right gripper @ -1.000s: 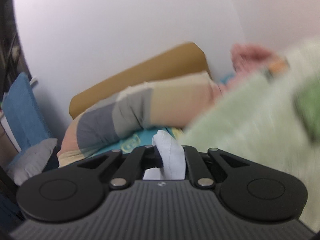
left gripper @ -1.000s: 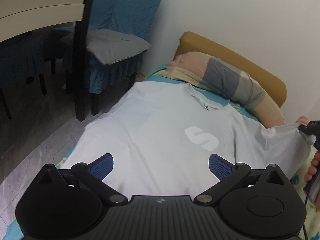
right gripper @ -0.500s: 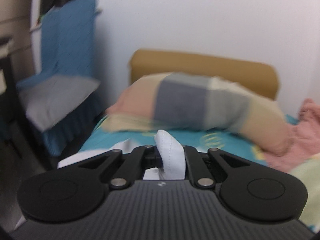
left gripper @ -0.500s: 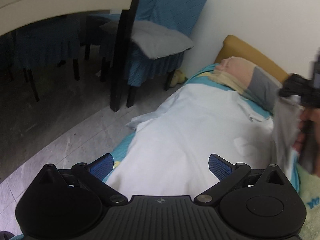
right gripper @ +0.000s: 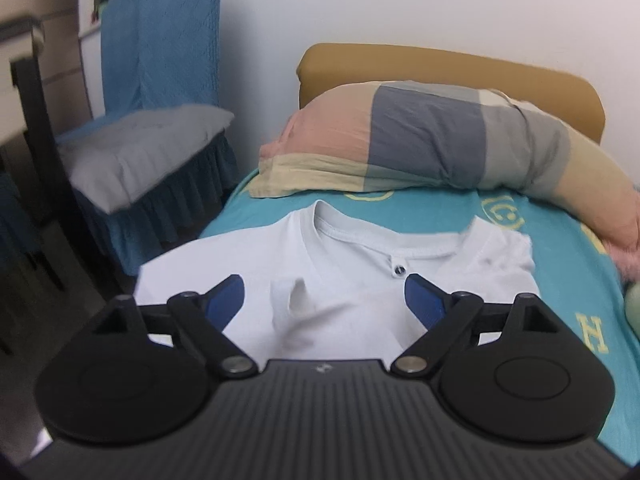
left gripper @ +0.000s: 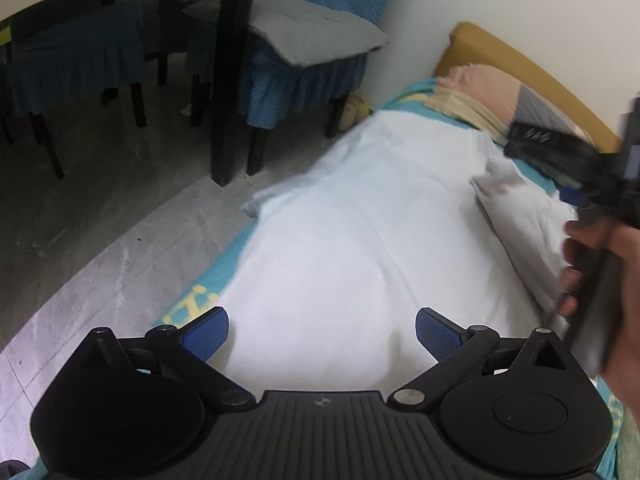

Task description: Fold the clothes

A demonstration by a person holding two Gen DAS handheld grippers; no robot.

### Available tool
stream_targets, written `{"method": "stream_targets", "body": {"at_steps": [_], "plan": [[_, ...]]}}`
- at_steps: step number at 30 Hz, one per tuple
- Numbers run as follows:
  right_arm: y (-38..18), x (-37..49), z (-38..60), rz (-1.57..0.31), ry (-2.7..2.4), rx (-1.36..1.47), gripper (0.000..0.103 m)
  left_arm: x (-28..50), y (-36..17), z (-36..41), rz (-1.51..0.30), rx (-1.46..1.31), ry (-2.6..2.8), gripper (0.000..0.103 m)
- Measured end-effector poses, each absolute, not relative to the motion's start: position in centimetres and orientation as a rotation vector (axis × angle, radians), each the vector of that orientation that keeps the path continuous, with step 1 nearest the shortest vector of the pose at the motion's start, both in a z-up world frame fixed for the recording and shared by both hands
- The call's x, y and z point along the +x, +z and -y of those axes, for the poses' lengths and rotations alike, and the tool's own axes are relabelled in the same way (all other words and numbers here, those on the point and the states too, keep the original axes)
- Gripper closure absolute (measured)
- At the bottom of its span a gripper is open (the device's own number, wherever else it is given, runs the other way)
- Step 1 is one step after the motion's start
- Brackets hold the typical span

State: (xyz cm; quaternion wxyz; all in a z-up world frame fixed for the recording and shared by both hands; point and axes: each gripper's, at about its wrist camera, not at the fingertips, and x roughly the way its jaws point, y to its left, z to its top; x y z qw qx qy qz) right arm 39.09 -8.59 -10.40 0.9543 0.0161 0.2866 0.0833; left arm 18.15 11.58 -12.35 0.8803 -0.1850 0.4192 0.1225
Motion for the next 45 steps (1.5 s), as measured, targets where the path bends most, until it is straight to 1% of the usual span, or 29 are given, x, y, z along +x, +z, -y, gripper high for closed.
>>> {"method": "stream_targets", "body": {"at_steps": [6,9,11,16,21,27,30,31,33,34,35,36,38,43,45], "plan": [[-7.3,29.1,14.9,-0.589,0.158,0.13,0.014,16.8,-11.3,-9.3,-0.834,-0.323,0.207,0.008],[-5.9,23.6,18.1,-0.593,0.145,0.174,0.014,16.2,-11.0,-8.7,-0.86,-0.343,0.137,0.009],[-5.4,19.1,20.3,-0.601,0.134,0.21,0.014,15.6,-10.9,-8.2,-0.888,-0.364,0.069,0.015],[-6.1,9.9,26.5,-0.649,0.087,0.347,0.014,13.2,-10.5,-6.4,-0.929,-0.372,-0.014,0.018],[-6.0,6.2,29.3,-0.6,0.065,0.395,0.014,10.4,-10.9,-3.0,-1.036,-0.422,-0.189,0.021],[-6.4,6.9,31.8,-0.578,0.07,0.458,0.014,7.0,-14.6,3.7,-1.235,-0.539,-0.452,0.025],[-7.0,7.1,32.9,-0.595,0.066,0.501,0.015,5.6,-16.5,7.8,-1.3,-0.461,-0.545,0.035],[-7.1,7.2,33.1,-0.595,0.064,0.504,0.015,5.2,-17.0,8.9,-1.305,-0.42,-0.557,0.04],[-7.3,7.3,33.5,-0.594,0.056,0.507,0.015,4.7,-17.2,10.2,-1.275,-0.363,-0.574,0.045],[-7.4,7.4,33.6,-0.594,0.049,0.504,0.014,4.7,-17.2,10.6,-1.263,-0.347,-0.585,0.06],[-7.5,7.5,33.7,-0.595,0.042,0.501,0.014,4.7,-17.2,10.9,-1.251,-0.331,-0.595,0.084],[-7.6,7.6,33.7,-0.597,0.039,0.5,0.014,4.6,-17.2,10.9,-1.253,-0.336,-0.598,0.095],[-7.9,7.8,33.8,-0.604,0.039,0.504,0.014,4.8,-17.0,10.7,-1.268,-0.362,-0.596,0.101],[-8.1,7.9,34.1,-0.608,0.023,0.498,0.014,5.5,-14.1,7.0,-1.276,-0.484,-0.564,0.101],[-8.0,7.7,33.8,-0.605,0.005,0.462,0.014,5.5,-14.0,5.6,-1.294,-0.489,-0.514,0.101]]}}
